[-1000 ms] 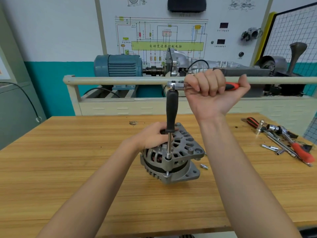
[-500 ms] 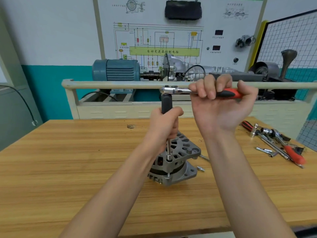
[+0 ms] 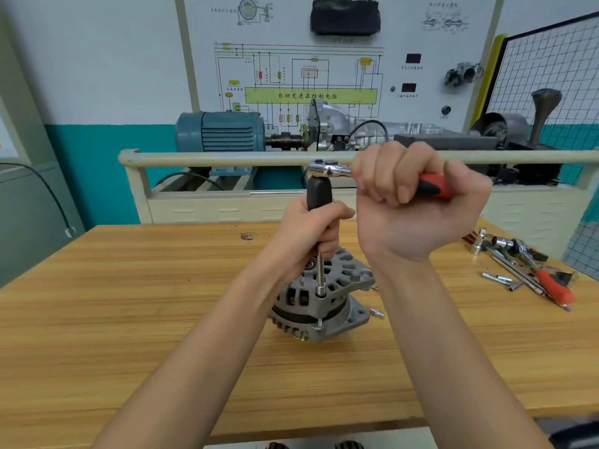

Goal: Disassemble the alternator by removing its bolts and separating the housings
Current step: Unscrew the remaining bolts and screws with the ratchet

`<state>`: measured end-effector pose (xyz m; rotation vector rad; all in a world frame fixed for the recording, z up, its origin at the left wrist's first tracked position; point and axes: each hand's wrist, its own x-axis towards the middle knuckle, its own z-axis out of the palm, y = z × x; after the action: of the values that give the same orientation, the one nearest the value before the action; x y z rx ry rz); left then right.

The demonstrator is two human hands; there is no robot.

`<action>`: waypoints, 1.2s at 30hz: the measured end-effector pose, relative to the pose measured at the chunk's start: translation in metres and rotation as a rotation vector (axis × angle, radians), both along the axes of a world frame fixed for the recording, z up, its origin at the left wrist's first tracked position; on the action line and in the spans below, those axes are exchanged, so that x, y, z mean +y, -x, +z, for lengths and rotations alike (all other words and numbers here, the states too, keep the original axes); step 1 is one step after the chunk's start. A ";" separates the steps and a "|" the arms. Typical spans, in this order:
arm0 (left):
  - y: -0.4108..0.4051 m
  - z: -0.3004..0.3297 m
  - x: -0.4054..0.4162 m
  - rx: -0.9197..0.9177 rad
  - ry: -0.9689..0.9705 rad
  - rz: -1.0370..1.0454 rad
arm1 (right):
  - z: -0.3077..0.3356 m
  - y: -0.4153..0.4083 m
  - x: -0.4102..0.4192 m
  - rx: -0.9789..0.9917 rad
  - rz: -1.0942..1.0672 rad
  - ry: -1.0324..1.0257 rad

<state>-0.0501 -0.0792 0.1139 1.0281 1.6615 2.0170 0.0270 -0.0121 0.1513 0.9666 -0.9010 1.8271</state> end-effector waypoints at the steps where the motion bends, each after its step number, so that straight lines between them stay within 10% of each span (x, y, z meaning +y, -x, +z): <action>1: 0.001 0.002 0.000 0.001 0.010 -0.037 | 0.001 -0.001 0.002 -0.010 0.031 0.062; 8: 0.018 -0.011 -0.002 0.085 0.036 -0.189 | 0.004 -0.005 0.008 -0.060 0.156 0.298; 11: 0.027 -0.048 -0.010 0.128 0.055 0.222 | 0.002 -0.002 0.007 -0.038 0.129 0.265; 13: 0.033 -0.067 -0.007 0.462 0.401 0.615 | 0.002 0.000 0.006 -0.034 0.122 0.248; 18: 0.043 -0.069 -0.005 0.711 0.683 0.541 | 0.004 0.005 0.018 -0.085 0.194 0.227; 33: 0.062 -0.060 -0.015 0.549 0.632 0.215 | 0.006 0.070 0.039 -0.435 0.690 0.541; 36: 0.049 -0.043 -0.019 0.290 0.288 0.171 | 0.005 0.061 0.033 -0.359 0.715 0.518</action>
<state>-0.0987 -0.0980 0.0713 1.1464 2.1823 1.7149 -0.0336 0.0212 0.1568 0.6697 -0.2255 2.7229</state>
